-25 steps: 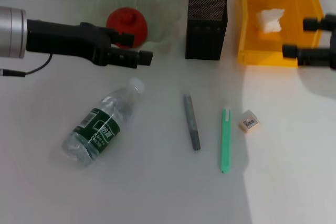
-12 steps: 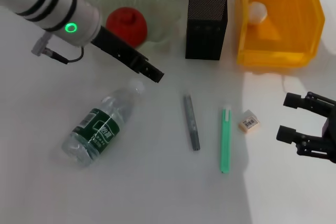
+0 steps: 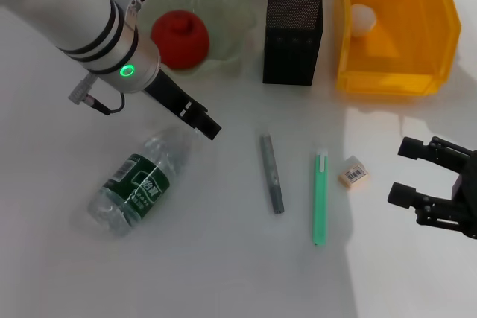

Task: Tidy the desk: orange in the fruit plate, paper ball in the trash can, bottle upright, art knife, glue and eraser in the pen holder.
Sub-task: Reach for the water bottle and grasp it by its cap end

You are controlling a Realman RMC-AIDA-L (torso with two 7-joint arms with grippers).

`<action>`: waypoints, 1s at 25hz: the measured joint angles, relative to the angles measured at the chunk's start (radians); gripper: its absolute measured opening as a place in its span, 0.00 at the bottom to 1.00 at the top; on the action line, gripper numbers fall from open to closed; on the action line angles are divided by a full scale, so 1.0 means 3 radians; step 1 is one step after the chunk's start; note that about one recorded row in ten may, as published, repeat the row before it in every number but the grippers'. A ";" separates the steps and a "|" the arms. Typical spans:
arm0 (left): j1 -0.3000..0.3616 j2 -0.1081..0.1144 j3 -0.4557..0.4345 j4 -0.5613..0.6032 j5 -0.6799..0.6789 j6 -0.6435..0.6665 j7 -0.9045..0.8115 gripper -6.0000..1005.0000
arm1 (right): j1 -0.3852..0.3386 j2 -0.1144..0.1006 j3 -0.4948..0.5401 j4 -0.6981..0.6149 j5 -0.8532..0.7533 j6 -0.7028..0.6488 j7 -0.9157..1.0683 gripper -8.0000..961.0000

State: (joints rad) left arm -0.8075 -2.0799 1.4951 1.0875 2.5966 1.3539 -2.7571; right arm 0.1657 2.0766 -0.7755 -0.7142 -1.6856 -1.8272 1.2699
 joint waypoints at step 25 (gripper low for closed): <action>-0.0041 0.0000 0.0343 -0.0417 0.0033 -0.0443 -0.0043 0.70 | 0.0117 0.0002 0.0020 0.0217 0.0004 0.0020 -0.0009 0.88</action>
State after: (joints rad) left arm -0.8200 -2.0800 1.5982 0.9625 2.6066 1.2209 -2.7700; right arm 0.2010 2.0771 -0.7696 -0.6491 -1.6843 -1.8211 1.2672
